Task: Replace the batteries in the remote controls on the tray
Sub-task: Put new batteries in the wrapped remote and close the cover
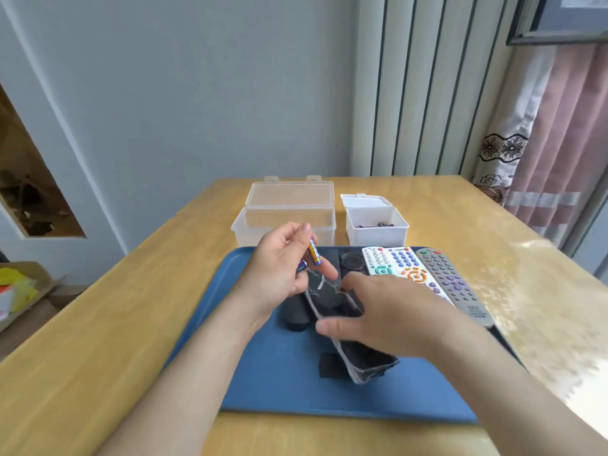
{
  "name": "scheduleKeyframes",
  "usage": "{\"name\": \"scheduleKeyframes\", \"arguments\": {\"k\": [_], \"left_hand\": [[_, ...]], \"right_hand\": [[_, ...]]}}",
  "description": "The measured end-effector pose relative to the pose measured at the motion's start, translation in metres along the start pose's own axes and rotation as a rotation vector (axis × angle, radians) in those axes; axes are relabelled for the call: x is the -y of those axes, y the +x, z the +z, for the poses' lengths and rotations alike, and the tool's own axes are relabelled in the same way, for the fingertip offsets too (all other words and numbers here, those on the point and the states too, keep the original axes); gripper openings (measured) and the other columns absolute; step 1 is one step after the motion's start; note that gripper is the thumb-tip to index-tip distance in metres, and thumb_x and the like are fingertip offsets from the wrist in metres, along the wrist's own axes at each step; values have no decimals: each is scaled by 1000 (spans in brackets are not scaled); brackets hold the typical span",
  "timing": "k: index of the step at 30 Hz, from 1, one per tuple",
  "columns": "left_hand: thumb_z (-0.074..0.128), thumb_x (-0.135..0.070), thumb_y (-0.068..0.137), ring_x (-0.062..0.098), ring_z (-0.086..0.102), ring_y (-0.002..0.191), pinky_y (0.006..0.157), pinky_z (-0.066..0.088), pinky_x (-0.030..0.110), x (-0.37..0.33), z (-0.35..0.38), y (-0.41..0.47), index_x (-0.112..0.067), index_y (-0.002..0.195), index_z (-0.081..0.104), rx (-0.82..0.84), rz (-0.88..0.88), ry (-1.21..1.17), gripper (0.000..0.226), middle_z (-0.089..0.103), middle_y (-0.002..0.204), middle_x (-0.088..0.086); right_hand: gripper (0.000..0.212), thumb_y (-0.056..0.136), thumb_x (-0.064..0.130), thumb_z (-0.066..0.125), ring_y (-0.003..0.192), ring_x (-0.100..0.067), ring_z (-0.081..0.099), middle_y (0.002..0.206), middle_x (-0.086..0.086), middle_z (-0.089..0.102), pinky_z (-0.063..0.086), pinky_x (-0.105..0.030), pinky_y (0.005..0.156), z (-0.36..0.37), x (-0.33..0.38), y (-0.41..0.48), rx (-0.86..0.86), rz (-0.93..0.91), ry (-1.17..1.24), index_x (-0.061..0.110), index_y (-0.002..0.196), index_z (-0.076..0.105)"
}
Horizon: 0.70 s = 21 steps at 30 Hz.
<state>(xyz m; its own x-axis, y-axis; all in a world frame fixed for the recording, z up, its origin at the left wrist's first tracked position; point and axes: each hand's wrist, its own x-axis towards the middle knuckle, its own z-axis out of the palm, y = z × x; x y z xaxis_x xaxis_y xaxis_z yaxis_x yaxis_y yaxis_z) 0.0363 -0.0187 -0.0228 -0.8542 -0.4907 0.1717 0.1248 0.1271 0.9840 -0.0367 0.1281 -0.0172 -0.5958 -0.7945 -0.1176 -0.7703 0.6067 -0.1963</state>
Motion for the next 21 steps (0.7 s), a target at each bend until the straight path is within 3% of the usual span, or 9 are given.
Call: {"name": "scheduleKeyframes", "arguments": {"k": [4, 8, 10, 12, 15, 18, 21], "left_hand": [[44, -34, 100, 12, 21, 41, 39, 17, 18, 4, -2, 2, -13, 90, 54, 69, -61, 34, 26, 55, 53, 5], [43, -15, 102, 6, 23, 46, 41, 15, 14, 6, -6, 2, -15, 106, 63, 169, -78, -5, 21, 48, 62, 0], [45, -7, 100, 5, 23, 46, 41, 13, 15, 5, -6, 2, -14, 110, 64, 173, -60, -48, 22, 49, 65, 1], [52, -7, 96, 6, 24, 44, 38, 14, 14, 3, -6, 1, -12, 109, 63, 152, -37, -92, 18, 52, 67, 4], [65, -21, 84, 7, 23, 42, 37, 16, 15, 1, -2, -1, -13, 101, 66, 137, 4, -105, 20, 55, 66, 5], [69, -28, 74, 9, 25, 44, 38, 17, 16, 2, 4, -3, -18, 86, 74, 113, 49, -93, 16, 56, 63, 4], [74, -19, 77, 11, 41, 50, 40, 24, 12, 0, 8, -5, -16, 82, 76, 73, 120, -54, 6, 61, 67, 8]], "right_hand": [[48, 78, 58, 62, 89, -24, 51, 90, 1, 48, 38, -33, 66, 8, 17, 1, -71, -15, 19, 18, 91, 39], [31, 71, 36, 69, 70, -20, 53, 72, 2, 53, 36, -27, 51, 2, 2, 8, -133, 27, 238, 16, 77, 46], [17, 73, 25, 72, 62, -17, 60, 66, 1, 62, 44, -24, 52, -6, -12, 8, -123, 52, 536, 13, 81, 62], [9, 78, 13, 73, 55, -16, 61, 66, -3, 65, 46, -20, 49, -9, -23, 6, -85, 50, 991, 11, 86, 70], [18, 88, 10, 65, 69, -22, 68, 88, -12, 72, 53, -27, 55, -6, -27, 7, -15, -15, 1573, 9, 105, 70], [24, 96, 17, 55, 74, -25, 71, 96, -18, 72, 55, -30, 56, -6, -20, 7, -1, -22, 1809, 5, 114, 65], [40, 100, 36, 45, 76, -24, 71, 95, -15, 73, 56, -31, 59, -7, -16, 8, 32, 16, 1949, 5, 117, 64]]}}
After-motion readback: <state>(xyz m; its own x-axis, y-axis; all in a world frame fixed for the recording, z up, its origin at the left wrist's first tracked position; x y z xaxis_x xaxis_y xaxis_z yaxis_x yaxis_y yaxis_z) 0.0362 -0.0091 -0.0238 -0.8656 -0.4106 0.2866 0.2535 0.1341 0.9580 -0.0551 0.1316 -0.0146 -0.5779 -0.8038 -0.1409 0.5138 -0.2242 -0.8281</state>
